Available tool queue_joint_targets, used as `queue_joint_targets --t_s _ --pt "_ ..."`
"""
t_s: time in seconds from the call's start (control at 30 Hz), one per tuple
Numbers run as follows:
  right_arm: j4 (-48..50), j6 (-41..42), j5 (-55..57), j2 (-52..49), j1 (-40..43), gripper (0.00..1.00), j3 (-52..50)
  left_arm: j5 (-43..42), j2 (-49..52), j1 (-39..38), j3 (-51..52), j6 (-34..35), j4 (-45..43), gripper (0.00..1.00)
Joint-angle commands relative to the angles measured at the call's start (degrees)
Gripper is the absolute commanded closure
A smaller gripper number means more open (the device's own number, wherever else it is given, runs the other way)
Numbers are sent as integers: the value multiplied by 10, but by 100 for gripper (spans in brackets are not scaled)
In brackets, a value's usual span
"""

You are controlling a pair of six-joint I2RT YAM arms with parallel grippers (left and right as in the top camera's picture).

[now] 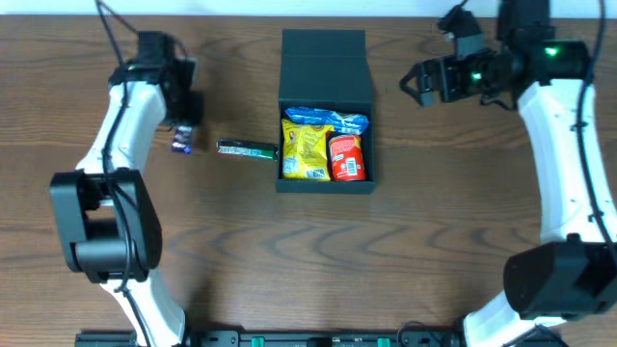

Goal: Pack container
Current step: 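Carry the chocolate bar into the box and release it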

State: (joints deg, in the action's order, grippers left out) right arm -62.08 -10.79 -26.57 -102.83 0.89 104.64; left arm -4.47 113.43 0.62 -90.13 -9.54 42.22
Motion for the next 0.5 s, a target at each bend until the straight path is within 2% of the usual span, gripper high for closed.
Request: queue_joint_targets --t_s 0.0,0.1,0.17,0.3,0.47 --pt "-1 5 -5 10 36 1 10 -16 -20 -56 -36 82 10 77" --pt "-6 4 -4 10 73 1 10 -18 -20 -142 -44 226 4 77" --pt "-5 4 -4 10 84 1 10 -17 -20 -176 -44 281 4 77" --pt "-5 -3 -4 9 96 1 9 -15 -20 -225 -44 336 4 78" --pt "-5 -11 -2 9 103 1 9 28 -20 -271 -44 382 13 81"
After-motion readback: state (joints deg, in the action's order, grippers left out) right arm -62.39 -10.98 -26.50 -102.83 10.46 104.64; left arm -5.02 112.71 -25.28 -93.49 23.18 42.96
